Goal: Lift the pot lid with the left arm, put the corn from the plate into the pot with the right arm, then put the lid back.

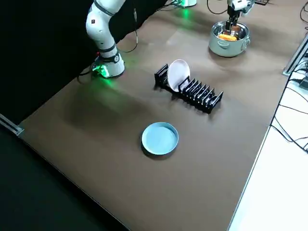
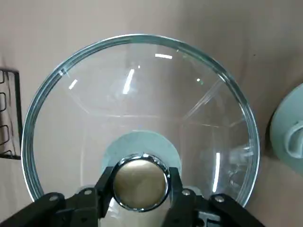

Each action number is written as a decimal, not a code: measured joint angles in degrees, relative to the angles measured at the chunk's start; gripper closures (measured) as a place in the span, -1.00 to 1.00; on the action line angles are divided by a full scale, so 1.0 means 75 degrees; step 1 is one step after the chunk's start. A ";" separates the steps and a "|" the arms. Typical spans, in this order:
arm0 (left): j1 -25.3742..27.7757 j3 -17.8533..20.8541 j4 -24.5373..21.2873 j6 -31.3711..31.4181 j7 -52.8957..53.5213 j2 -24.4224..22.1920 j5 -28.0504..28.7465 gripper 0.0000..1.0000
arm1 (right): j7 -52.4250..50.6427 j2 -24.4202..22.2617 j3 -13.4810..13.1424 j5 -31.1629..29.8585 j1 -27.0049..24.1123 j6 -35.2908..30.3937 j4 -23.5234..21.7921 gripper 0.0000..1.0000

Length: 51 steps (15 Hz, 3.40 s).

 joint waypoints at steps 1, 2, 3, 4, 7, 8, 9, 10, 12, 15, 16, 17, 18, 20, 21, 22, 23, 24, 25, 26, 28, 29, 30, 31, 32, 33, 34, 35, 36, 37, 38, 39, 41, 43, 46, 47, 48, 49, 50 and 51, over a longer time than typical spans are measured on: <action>-0.0001 -0.0079 0.0010 0.0048 -0.0195 -0.0001 -0.0020 0.00 | -0.0003 -0.0097 -0.0004 0.0000 -0.0035 -0.0086 0.0006 -0.73; -0.0003 -0.0208 0.0022 0.0143 -0.0437 -0.0002 -0.0025 0.00 | -0.0004 -0.0190 -0.0010 0.0000 -0.0093 -0.0122 0.0012 -0.73; -0.0021 -0.0370 0.0033 0.0276 -0.0743 -0.0003 -0.0026 0.00 | -0.0015 -0.0277 -0.0010 0.0000 -0.0187 -0.0141 0.0021 -0.73; -0.0106 -0.0513 0.0037 0.0460 -0.1144 -0.0003 -0.0023 0.00 | -0.0085 -0.0381 -0.0008 0.0002 -0.0311 -0.0256 0.0023 -0.73; -0.0838 -0.0644 0.0033 0.0960 -0.2443 0.0030 0.0246 0.00 | -0.0759 -0.0724 -0.0001 0.0014 -0.0820 -0.1063 0.0033 -0.72; -0.1118 -0.0653 0.0032 0.1086 -0.2838 0.0062 0.0350 0.00 | -0.1063 -0.0848 0.0002 0.0015 -0.1020 -0.1330 0.0035 -0.72; -0.1395 -0.0657 0.0032 0.1235 -0.3209 0.0106 0.0407 0.00 | -0.1356 -0.0979 0.0000 0.0016 -0.1218 -0.1592 0.0038 -0.71; -0.1654 -0.0660 0.0031 0.1385 -0.3500 0.0155 0.0426 0.00 | -0.1651 -0.1109 -0.0001 0.0016 -0.1411 -0.1870 0.0041 -0.71; -0.2388 -0.0669 0.0030 0.1820 -0.4213 0.0326 0.0434 0.00 | -0.2828 -0.1525 -0.0012 0.0016 -0.1982 -0.2877 0.0046 -0.69; -0.3112 -0.0662 0.0105 0.2233 -0.4995 0.0641 0.0456 0.00 | -0.4233 -0.1935 -0.0016 0.0016 -0.2716 -0.3627 0.0047 -0.68; -0.3337 -0.0660 0.0194 0.2281 -0.5217 0.0796 0.0550 0.00 | -0.4647 -0.2049 -0.0014 0.0018 -0.2985 -0.3790 0.0048 -0.70; -0.3536 -0.0655 0.0311 0.2301 -0.5460 0.0975 0.0679 0.00 | -0.4930 -0.2160 -0.0011 0.0028 -0.3245 -0.3922 0.0043 -0.82; -0.3711 -0.0653 0.0453 0.2341 -0.5718 0.1170 0.0824 0.00 | -0.5092 -0.2267 -0.0009 0.0069 -0.3484 -0.3971 0.0018 -0.97; -0.3995 -0.0642 0.0696 0.2559 -0.6162 0.1538 0.1045 0.00 | -0.5212 -0.2525 -0.0009 0.0262 -0.3904 -0.3975 -0.0129 -1.00; -0.4109 -0.0638 0.0785 0.2710 -0.6290 0.1695 0.1094 0.00 | -0.5246 -0.2676 -0.0007 0.0332 -0.4089 -0.3964 -0.0239 -1.00; -0.4208 -0.0630 0.0845 0.2856 -0.6370 0.1826 0.1109 0.00 | -0.5263 -0.2830 -0.0005 0.0369 -0.4249 -0.3953 -0.0346 -1.00; -0.4287 -0.0625 0.0880 0.2985 -0.6440 0.1926 0.1110 0.00 | -0.5277 -0.2977 -0.0004 0.0422 -0.4381 -0.3948 -0.0453 -1.00; -0.4344 -0.0621 0.0894 0.3108 -0.6511 0.2003 0.1111 0.00 | -0.5284 -0.3106 -0.0005 0.0449 -0.4476 -0.3946 -0.0556 -1.00; -0.4388 -0.0614 0.0905 0.3193 -0.6541 0.2061 0.1111 0.00 | -0.5285 -0.3221 -0.0004 0.0456 -0.4551 -0.3938 -0.0666 -1.00; -0.4428 -0.0611 0.0914 0.3224 -0.6552 0.2108 0.1112 0.00 | -0.5322 -0.3311 -0.0005 0.0456 -0.4613 -0.3915 -0.0757 -1.00; -0.4539 -0.0605 0.0922 0.3236 -0.6582 0.2217 0.1189 0.00 | -0.5625 -0.3460 -0.0014 0.0456 -0.4734 -0.3898 -0.0905 -1.00; -0.4586 -0.0599 0.0943 0.3248 -0.6635 0.2285 0.1252 0.00 | -0.5730 -0.3562 -0.0019 0.0456 -0.4831 -0.3899 -0.0970 -1.00; -0.4616 -0.0597 0.0989 0.3261 -0.6683 0.2369 0.1288 0.00 | -0.5809 -0.3703 -0.0025 0.0453 -0.4963 -0.3907 -0.1069 -1.00; -0.4632 -0.0597 0.1044 0.3275 -0.6746 0.2446 0.1307 0.00 | -0.5869 -0.3893 -0.0031 0.0442 -0.5110 -0.3912 -0.1222 -1.00; -0.4638 -0.0597 0.1092 0.3286 -0.6788 0.2509 0.1315 0.00 | -0.5917 -0.4119 -0.0037 0.0438 -0.5255 -0.3910 -0.1416 -1.00; -0.4638 -0.0594 0.1119 0.3293 -0.6798 0.2551 0.1317 0.00 | -0.5969 -0.4360 -0.0041 0.0436 -0.5404 -0.3911 -0.1604 -1.00; -0.4638 -0.0589 0.1137 0.3294 -0.6800 0.2580 0.1317 0.00 | -0.6052 -0.4597 -0.0044 0.0436 -0.5552 -0.3911 -0.1782 -1.00; -0.4638 -0.0584 0.1155 0.3294 -0.6808 0.2629 0.1317 0.00 | -0.6317 -0.5040 -0.0047 0.0436 -0.5768 -0.3941 -0.2137 -1.00; -0.4638 -0.0584 0.1158 0.3294 -0.6848 0.2647 0.1317 0.00 | -0.6378 -0.5230 -0.0046 0.0436 -0.5813 -0.4009 -0.2301 -1.00; -0.4638 -0.0584 0.1158 0.3294 -0.6933 0.2664 0.1318 0.00 | -0.6424 -0.5400 -0.0046 0.0436 -0.5826 -0.4065 -0.2459 -1.00; -0.4639 -0.0584 0.1159 0.3294 -0.6986 0.2685 0.1318 0.00 | -0.6437 -0.5542 -0.0043 0.0436 -0.5826 -0.4072 -0.2591 -1.00; -0.4639 -0.0584 0.1159 0.3292 -0.7016 0.2707 0.1319 0.00 | -0.6439 -0.5663 -0.0038 0.0436 -0.5826 -0.4093 -0.2683 -1.00; -0.4639 -0.0584 0.1169 0.3277 -0.7023 0.2716 0.1320 0.00 | -0.6444 -0.5879 -0.0034 0.0436 -0.5826 -0.4277 -0.2719 -1.00; -0.4639 -0.0584 0.1173 0.3264 -0.7023 0.2724 0.1321 0.00 | -0.6453 -0.6048 -0.0010 0.0436 -0.5823 -0.4499 -0.2719 -1.00; -0.4639 -0.0583 0.1183 0.3247 -0.7024 0.2734 0.1322 0.00 | -0.6454 -0.6200 0.0032 0.0405 -0.5820 -0.4735 -0.2729 -1.00; -0.4639 -0.0582 0.1188 0.3243 -0.7024 0.2740 0.1322 0.00 | -0.6454 -0.6255 0.0029 0.0402 -0.5822 -0.4760 -0.2743 -1.00; -0.4639 -0.0580 0.1198 0.3233 -0.7024 0.2750 0.1322 0.00 | -0.6454 -0.6328 0.0026 0.0400 -0.5823 -0.4839 -0.2782 -1.00; -0.4639 -0.0578 0.1211 0.3227 -0.7027 0.2758 0.1322 0.00 | -0.6453 -0.6422 0.0021 0.0397 -0.5824 -0.4899 -0.2887 -1.00; -0.4639 -0.0577 0.1213 0.3227 -0.7029 0.2761 0.1322 0.00 | -0.6453 -0.6532 0.0013 0.0394 -0.5826 -0.4888 -0.3055 -1.00; -0.4639 -0.0573 0.1215 0.3227 -0.7032 0.2762 0.1321 0.00 | -0.6452 -0.6646 0.0002 0.0391 -0.5829 -0.4785 -0.3269 -1.00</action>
